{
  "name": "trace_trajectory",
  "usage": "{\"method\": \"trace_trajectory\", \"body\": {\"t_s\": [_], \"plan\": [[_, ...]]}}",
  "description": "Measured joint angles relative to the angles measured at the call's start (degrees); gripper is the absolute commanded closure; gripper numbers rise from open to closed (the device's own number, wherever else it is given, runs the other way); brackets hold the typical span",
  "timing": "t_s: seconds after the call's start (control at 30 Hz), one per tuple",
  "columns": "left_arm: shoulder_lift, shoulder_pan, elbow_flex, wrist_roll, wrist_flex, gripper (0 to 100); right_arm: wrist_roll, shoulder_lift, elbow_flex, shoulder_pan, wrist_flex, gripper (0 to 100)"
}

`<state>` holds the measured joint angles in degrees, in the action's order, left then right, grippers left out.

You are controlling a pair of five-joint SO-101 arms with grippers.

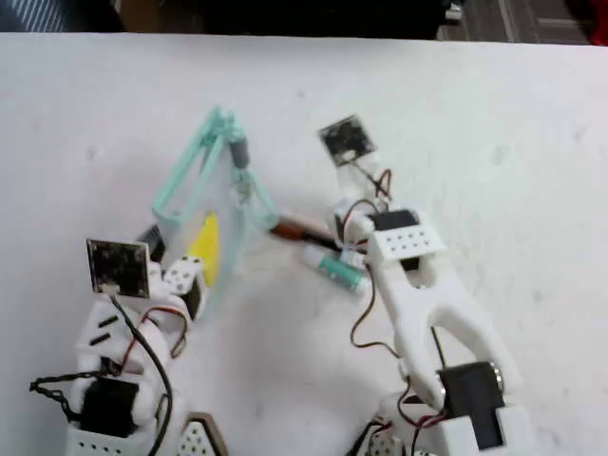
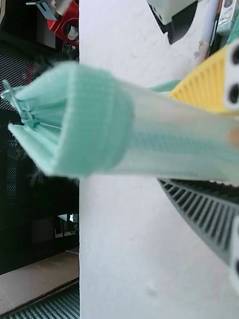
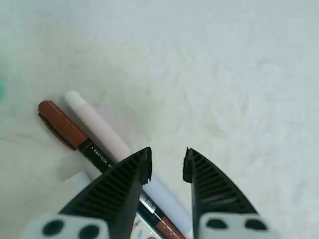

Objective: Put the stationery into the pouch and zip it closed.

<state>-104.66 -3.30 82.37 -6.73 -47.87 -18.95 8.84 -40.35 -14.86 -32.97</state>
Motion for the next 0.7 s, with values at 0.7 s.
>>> {"method": "trace_trajectory", "body": {"t_s": [0.7], "plan": [[0.0, 0.0, 0.0, -0.1, 0.0, 82, -6.9, -16.8, 11.1, -2.6, -5.4, 98.3]]}}
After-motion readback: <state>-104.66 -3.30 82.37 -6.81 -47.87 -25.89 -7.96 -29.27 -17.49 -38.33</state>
